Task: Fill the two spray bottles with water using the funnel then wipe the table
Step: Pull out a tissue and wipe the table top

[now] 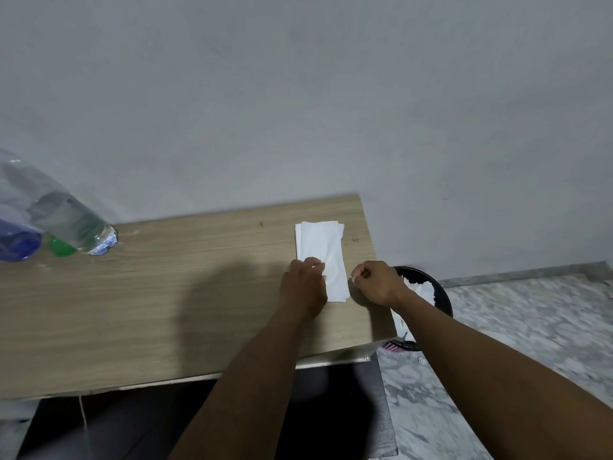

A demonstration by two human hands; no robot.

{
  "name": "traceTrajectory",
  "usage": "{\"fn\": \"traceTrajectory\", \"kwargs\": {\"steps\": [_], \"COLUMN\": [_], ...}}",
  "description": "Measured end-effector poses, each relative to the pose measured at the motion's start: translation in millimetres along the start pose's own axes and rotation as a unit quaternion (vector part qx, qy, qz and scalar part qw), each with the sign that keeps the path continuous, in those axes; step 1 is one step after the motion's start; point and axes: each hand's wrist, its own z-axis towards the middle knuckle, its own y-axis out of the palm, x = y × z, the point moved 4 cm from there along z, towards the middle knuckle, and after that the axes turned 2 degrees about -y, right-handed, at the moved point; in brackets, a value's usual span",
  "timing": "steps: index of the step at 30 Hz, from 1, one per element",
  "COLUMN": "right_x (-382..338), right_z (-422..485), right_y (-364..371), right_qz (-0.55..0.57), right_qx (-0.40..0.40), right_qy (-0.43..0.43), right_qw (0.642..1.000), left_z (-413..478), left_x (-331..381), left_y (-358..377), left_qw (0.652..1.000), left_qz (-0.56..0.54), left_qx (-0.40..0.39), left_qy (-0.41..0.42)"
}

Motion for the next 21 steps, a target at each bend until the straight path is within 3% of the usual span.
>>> {"fn": "traceTrajectory", "kwargs": {"steps": [14,21], "right_x": [-3,-3], "right_z": [3,1], "right_y": [1,1], "right_qz": [0.024,0.034], "right_qx": [0.000,-0.001], "right_qy": [0.011,0.011], "right_qw": [1.000,0.999], "left_z": [3,3], "left_x": [-8,-6], "left_y": [-3,-5], "left_qw": [0.995,0.995], "left_qz": [-0.064,-0.041], "left_qx": [0.027,0.048], "left_qy": [-0.076,-0.079]}}
